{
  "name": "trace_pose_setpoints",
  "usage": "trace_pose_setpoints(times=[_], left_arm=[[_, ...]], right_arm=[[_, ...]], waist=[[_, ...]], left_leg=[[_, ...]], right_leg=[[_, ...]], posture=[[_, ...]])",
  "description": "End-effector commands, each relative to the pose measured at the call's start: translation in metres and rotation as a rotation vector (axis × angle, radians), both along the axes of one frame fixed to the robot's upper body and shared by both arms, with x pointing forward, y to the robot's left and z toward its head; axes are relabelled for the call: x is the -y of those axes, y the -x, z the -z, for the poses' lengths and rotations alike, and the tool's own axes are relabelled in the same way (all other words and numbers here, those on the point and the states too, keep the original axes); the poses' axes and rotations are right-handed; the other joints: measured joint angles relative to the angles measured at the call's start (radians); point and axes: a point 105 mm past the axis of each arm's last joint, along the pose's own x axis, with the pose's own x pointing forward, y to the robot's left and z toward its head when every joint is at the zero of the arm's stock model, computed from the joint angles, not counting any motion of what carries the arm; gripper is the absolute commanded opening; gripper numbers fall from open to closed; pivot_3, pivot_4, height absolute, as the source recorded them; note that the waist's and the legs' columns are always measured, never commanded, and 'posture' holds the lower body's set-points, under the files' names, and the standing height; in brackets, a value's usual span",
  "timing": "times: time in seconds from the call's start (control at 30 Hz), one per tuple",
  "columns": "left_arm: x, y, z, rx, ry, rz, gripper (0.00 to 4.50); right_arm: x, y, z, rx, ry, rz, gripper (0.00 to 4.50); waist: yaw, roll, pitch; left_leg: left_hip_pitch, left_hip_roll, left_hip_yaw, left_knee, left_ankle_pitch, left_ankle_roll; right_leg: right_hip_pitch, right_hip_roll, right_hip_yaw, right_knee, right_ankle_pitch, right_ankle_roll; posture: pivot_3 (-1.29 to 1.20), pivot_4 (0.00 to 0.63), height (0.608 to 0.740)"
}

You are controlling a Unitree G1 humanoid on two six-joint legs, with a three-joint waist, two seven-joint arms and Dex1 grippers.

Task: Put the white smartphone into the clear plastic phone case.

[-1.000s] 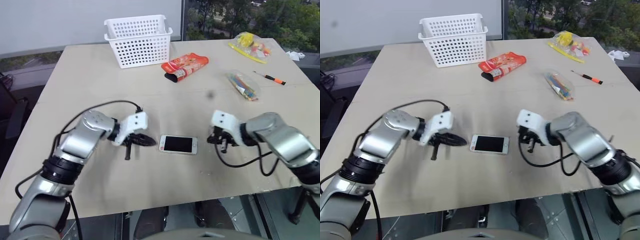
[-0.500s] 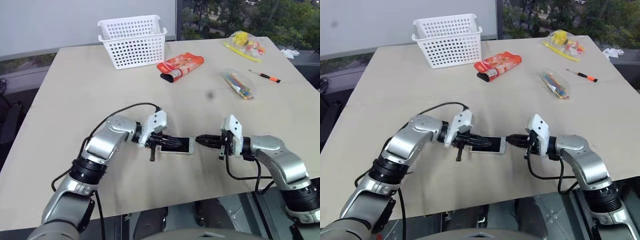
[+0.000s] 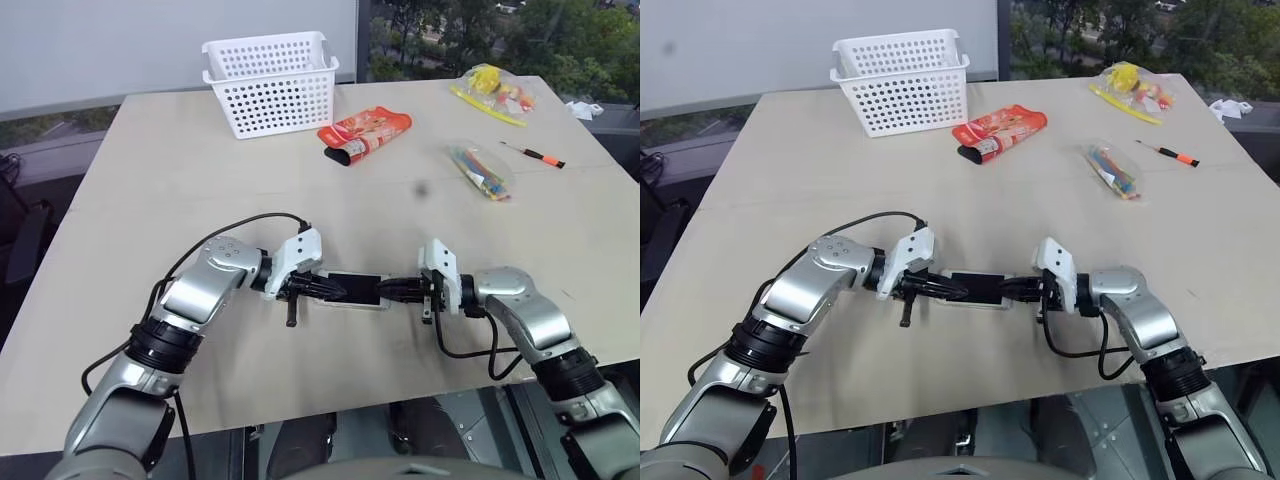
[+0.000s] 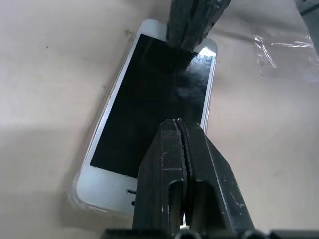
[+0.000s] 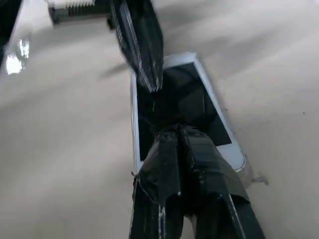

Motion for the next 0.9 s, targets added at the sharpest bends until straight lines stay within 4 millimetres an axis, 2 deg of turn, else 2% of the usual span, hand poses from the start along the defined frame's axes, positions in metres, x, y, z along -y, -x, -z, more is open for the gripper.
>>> trace_pose_setpoints(times=[0.03, 0.23, 0.73, 0.9], left_arm=[[-0.006, 0.0, 0.002, 0.016, -0.021, -0.017, 0.0], [-0.008, 0.0, 0.002, 0.025, -0.036, -0.019, 0.0], [-0.014, -0.002, 0.002, 0.04, -0.059, -0.017, 0.0], [-0.015, -0.006, -0.001, 0.06, -0.05, -0.031, 0.0]], right_arm=[[0.022, 0.013, 0.042, -0.217, 0.22, 0.04, 0.06], [0.027, 0.017, 0.05, -0.285, 0.327, 0.055, 0.06], [0.027, 0.01, 0.06, -0.312, 0.477, 0.096, 0.06], [0.028, 0.006, 0.063, -0.275, 0.507, 0.057, 0.06]], waist=[[0.002, 0.0, -0.002], [0.009, 0.0, -0.006], [0.0, -0.002, -0.018], [0.0, -0.003, -0.023]], left_leg=[[0.001, 0.0, -0.001, 0.0, 0.0, 0.0], [0.013, 0.001, -0.001, -0.001, 0.0, 0.0], [0.015, 0.001, 0.0, -0.002, 0.0, 0.0], [0.015, 0.001, 0.0, -0.002, 0.0, 0.0]], right_leg=[[0.001, 0.0, 0.0, 0.0, -0.001, -0.002], [0.014, -0.004, -0.002, -0.003, -0.004, 0.0], [0.014, -0.008, -0.003, -0.003, -0.003, 0.0], [0.014, -0.008, -0.003, -0.003, -0.004, 0.001]], posture=[[0.0, 0.15, 0.74], [0.0, 0.15, 0.74], [0.0, 0.15, 0.74], [0.0, 0.15, 0.74]])
